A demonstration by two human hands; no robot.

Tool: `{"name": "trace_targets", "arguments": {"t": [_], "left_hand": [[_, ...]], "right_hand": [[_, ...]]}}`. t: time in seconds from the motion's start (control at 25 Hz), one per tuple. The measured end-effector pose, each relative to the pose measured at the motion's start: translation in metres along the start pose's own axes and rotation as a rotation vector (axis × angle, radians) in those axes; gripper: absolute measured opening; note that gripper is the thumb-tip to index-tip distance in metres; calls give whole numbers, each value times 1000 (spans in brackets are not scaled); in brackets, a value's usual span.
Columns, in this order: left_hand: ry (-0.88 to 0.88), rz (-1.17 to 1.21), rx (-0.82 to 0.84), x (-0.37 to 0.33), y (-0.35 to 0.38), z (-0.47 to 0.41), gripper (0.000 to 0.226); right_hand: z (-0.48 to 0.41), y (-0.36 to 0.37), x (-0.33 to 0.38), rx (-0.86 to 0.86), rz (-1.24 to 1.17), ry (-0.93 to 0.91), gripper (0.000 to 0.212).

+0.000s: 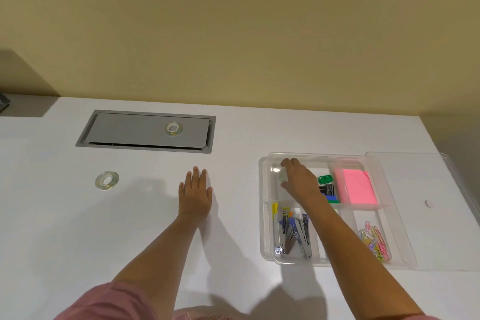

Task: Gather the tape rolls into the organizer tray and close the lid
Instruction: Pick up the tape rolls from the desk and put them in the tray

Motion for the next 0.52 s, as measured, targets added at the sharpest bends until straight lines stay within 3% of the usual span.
{"name": "trace_targets", "arguments": {"t": [0.28,0.52], "left_hand": [[4,6,10,0,0,0,66],[-1,7,-3,0,3,1,76]], "right_hand": [[-6,16,-1,-28,151,-73,43],[-3,18,-2,-76,95,-99,36]]}}
Point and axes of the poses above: each hand's wrist, its own z-axis away from the middle knuckle, its own y-axis out of the palm, x = y × z, the point moved 4 cm from there along -z, towards the middle knuckle, and after that the axes turned 6 degrees about z, right-handed, at the moved point
